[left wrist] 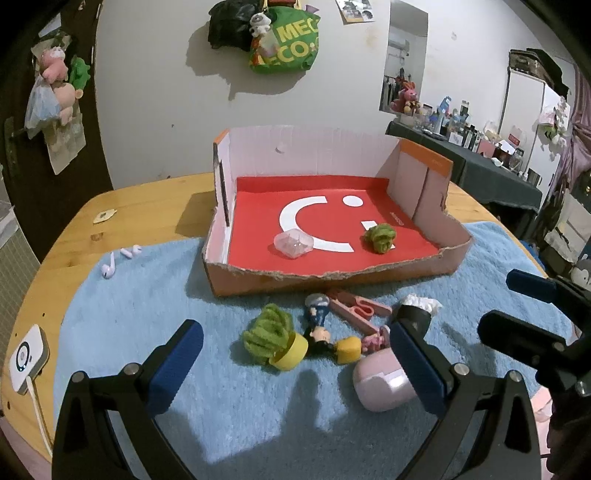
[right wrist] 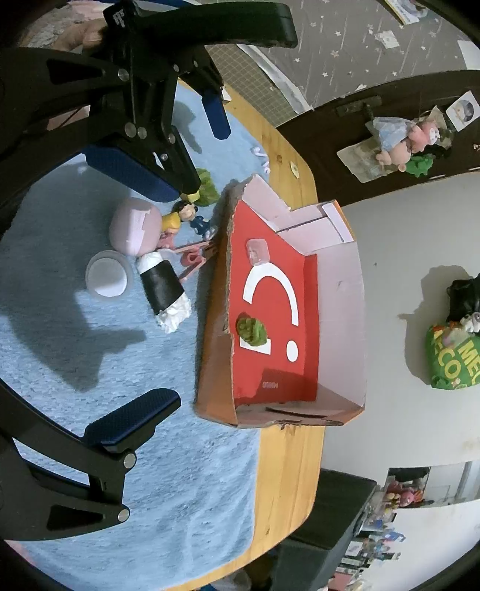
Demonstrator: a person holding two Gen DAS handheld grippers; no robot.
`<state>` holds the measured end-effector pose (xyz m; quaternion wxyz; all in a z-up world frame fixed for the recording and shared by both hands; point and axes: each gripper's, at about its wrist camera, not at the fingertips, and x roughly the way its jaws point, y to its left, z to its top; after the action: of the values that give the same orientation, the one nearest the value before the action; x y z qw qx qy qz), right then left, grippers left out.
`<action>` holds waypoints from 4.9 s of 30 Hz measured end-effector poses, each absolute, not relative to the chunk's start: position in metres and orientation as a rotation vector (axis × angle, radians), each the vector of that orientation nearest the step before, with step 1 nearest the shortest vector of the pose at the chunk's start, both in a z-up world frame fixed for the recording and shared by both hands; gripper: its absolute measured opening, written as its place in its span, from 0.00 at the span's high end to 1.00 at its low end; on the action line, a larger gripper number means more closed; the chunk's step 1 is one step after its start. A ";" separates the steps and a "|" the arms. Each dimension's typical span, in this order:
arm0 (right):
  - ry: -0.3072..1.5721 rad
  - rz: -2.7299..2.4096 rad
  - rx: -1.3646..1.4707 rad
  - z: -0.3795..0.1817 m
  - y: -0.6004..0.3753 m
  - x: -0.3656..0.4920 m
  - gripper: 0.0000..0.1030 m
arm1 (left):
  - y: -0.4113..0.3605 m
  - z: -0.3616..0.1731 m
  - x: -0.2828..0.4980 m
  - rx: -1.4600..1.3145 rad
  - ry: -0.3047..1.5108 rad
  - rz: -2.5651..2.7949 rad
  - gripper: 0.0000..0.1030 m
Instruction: Organize objects
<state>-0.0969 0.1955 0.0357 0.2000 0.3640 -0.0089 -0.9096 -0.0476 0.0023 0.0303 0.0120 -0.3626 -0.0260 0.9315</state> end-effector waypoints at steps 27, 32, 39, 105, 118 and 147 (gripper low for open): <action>0.023 -2.525 1.040 0.019 0.199 -0.075 0.22 | 0.007 0.014 -0.031 -1.156 -0.067 2.848 0.14; 0.042 -2.497 1.064 0.009 0.193 -0.072 0.37 | 0.001 0.009 -0.030 -1.175 -0.085 2.845 0.27; 0.073 -2.467 1.098 -0.004 0.184 -0.072 0.50 | -0.015 0.000 -0.036 -1.214 -0.123 2.832 0.37; 0.086 -2.441 1.088 -0.011 0.175 -0.078 0.62 | -0.028 -0.007 -0.066 -1.252 -0.274 2.745 0.72; 0.096 -2.400 1.076 0.001 0.163 -0.079 0.62 | -0.003 0.008 -0.038 -1.164 -0.196 2.750 0.72; 0.049 -2.408 1.040 0.020 0.167 -0.100 0.62 | 0.006 0.026 -0.055 -1.123 -0.172 2.756 0.72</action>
<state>-0.0999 0.1674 0.0196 0.2560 0.3830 0.0179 -0.8874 -0.0555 0.0063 0.0257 0.0800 -0.3754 -0.0575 0.9216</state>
